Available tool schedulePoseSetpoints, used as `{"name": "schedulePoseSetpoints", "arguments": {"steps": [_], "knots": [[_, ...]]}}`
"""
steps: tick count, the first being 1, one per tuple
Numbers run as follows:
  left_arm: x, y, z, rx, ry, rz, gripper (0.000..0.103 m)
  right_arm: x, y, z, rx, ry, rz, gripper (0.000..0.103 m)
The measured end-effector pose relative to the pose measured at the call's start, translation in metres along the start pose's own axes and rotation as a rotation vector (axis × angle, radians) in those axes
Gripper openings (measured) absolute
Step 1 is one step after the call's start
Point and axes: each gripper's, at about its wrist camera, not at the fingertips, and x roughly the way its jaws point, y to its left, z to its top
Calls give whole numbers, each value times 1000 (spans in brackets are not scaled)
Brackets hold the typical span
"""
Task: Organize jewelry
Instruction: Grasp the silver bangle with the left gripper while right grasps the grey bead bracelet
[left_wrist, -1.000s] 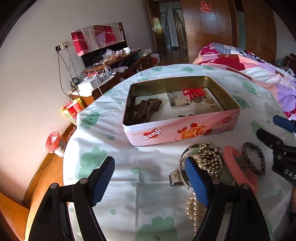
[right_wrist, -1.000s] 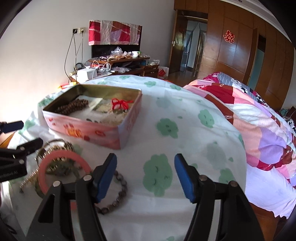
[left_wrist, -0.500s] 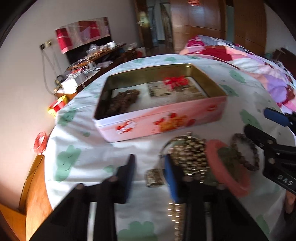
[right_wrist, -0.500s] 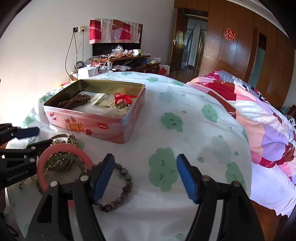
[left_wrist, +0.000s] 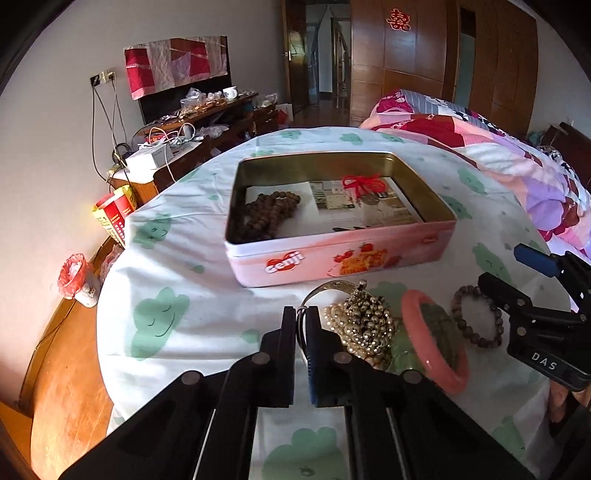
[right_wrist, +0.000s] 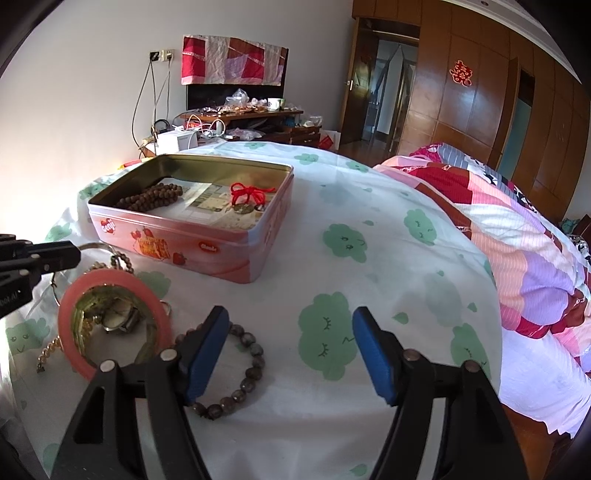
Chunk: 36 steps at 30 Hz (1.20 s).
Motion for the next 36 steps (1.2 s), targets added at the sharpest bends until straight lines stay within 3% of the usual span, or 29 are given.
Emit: {"name": "schedulePoseSetpoints", "arguments": {"steps": [4,12,33,36], "knots": [[1,10,-3,-24,3,11,4,0,-1,0,3,1,5,71],[-29,3,8,-19,-80,-41,4,0,-1,1,4,2,13,71],[-76,0,25,-16,-191,-82,4,0,8,-1,-47,25,39,71],[-80,1,27,-17,-202,-80,4,2,6,-2,-44,45,42,63]]}}
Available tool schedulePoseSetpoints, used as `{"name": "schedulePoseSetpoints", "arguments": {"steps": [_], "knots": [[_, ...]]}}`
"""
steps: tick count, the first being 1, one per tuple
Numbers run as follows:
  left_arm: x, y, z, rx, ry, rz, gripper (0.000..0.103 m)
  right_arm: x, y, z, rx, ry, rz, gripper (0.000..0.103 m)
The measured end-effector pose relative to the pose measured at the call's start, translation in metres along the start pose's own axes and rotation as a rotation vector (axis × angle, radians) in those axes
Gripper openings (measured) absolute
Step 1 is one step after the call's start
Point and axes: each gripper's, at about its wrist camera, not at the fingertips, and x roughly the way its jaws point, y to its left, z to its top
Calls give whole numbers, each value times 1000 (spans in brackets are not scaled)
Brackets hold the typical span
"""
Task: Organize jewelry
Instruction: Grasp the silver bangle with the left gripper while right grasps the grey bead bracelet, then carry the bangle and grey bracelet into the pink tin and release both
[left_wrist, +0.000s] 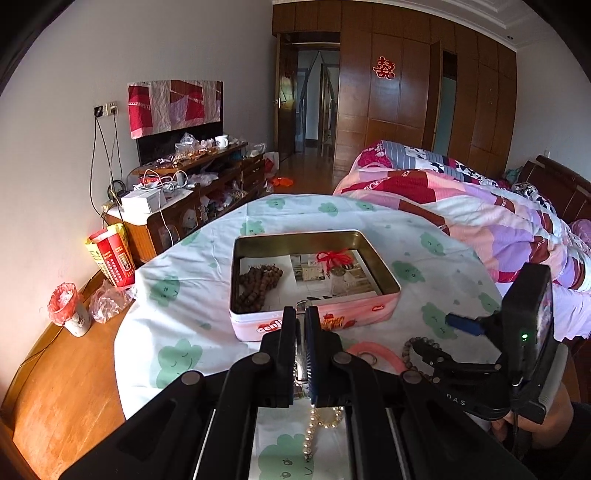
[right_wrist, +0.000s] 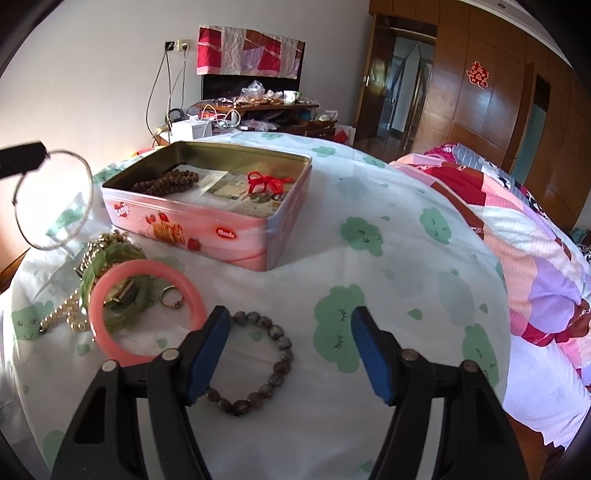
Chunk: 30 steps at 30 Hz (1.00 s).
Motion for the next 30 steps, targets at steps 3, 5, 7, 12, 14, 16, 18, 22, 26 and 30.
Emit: {"name": "schedulePoseSetpoints", "arguments": {"steps": [3,5,7,12,14,16,18,22,26,30], "knots": [[1,5,-1,-10,4,4,4,5,-1,-1,-4,31,0,50],[3,8,-2,-18,10,12,4,5,-1,-2,-7,37,-8,50],[4,10,-3,-22,14,19,4,7,0,-3,-17,52,-14,46],[9,13,-7,-28,29,34,4,10,-1,-5,-25,72,7,20],[11,15,-9,-31,35,37,4,10,-2,-6,-19,70,11,11],[12,17,-10,-35,38,41,4,8,-4,-6,-9,63,14,11],[12,19,-10,-39,41,45,4,6,-5,-5,-1,54,15,11],[14,20,-11,-40,45,51,4,0,-7,-1,9,30,17,11],[14,20,-11,-41,46,51,4,-5,-5,2,4,12,18,11],[14,21,-11,-44,48,56,4,-10,-2,4,-4,-5,17,11]]}}
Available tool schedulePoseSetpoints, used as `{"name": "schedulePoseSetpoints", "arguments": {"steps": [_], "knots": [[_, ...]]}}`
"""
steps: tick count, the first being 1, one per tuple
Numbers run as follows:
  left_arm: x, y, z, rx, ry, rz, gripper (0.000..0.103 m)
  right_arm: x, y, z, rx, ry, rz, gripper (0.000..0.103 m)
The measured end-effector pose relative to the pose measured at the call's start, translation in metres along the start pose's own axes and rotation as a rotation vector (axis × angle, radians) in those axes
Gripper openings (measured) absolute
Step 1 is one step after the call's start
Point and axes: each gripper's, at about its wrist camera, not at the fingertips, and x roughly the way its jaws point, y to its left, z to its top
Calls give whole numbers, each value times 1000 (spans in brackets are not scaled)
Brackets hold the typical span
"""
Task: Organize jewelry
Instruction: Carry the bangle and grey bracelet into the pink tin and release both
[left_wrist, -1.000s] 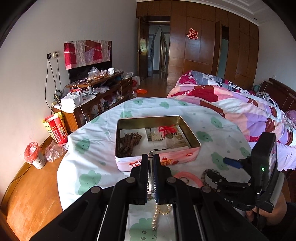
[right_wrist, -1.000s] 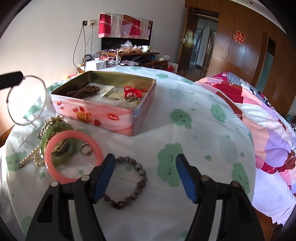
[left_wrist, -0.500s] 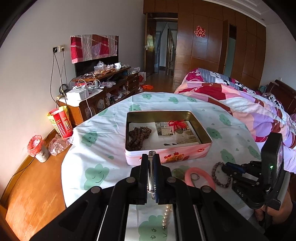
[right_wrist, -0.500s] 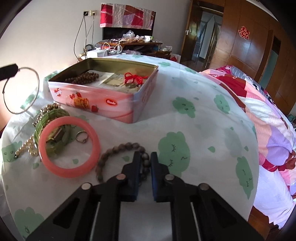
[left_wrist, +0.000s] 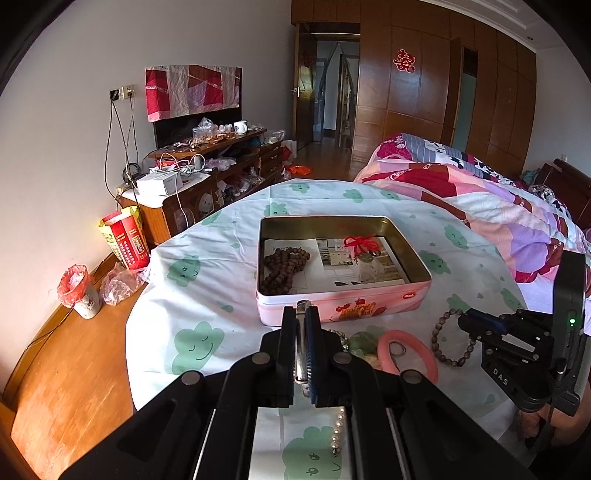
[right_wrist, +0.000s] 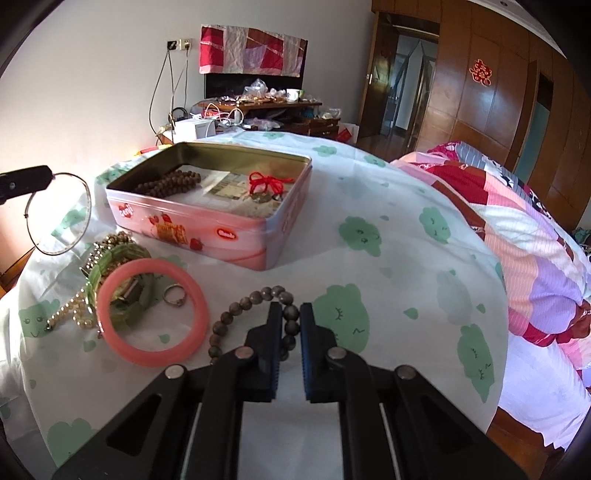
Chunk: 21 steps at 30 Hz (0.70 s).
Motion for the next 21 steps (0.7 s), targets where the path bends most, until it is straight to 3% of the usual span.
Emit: {"name": "schedulePoseSetpoints", "arguments": {"steps": [21], "knots": [[3,7,8,2,-4,22,4,-18,-6,18,3,-65,3,10]]}}
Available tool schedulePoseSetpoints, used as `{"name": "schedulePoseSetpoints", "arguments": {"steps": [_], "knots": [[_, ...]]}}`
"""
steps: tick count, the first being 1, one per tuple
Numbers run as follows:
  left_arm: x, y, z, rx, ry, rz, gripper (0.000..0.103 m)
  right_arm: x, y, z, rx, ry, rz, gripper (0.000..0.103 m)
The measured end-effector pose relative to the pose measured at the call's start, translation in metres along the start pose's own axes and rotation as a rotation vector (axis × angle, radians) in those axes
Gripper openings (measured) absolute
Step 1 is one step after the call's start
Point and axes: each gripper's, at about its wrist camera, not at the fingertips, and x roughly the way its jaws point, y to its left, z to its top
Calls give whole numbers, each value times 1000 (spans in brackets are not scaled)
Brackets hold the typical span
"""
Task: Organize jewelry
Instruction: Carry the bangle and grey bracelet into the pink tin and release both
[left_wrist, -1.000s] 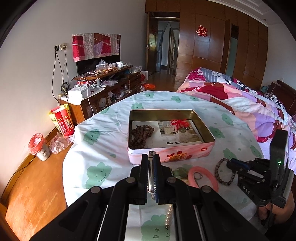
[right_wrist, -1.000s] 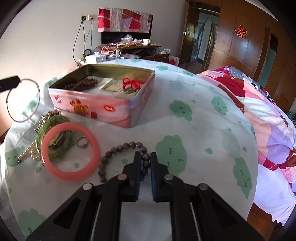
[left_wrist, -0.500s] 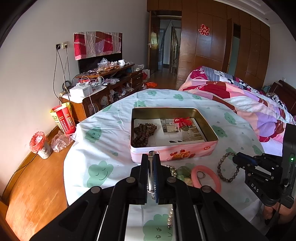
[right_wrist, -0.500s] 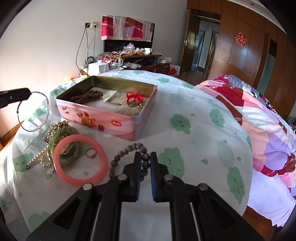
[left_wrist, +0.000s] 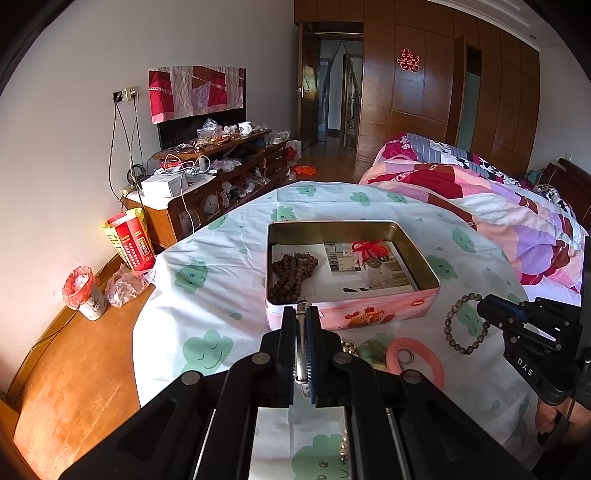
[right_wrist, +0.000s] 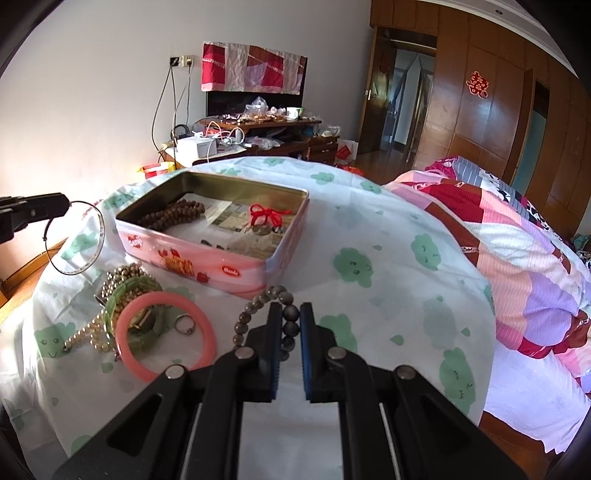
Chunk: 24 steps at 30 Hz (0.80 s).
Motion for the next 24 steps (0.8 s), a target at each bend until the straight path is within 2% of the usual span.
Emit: {"name": "schedulePoseSetpoints", "arguments": {"steps": [11,24], "knots": [[-2,6,14,4,-13,35,4,0,1,4,-11,-4,-2,10],[-4,11,56,51,-73,90,4,-12,5,55,-51,-93,0,10]]}}
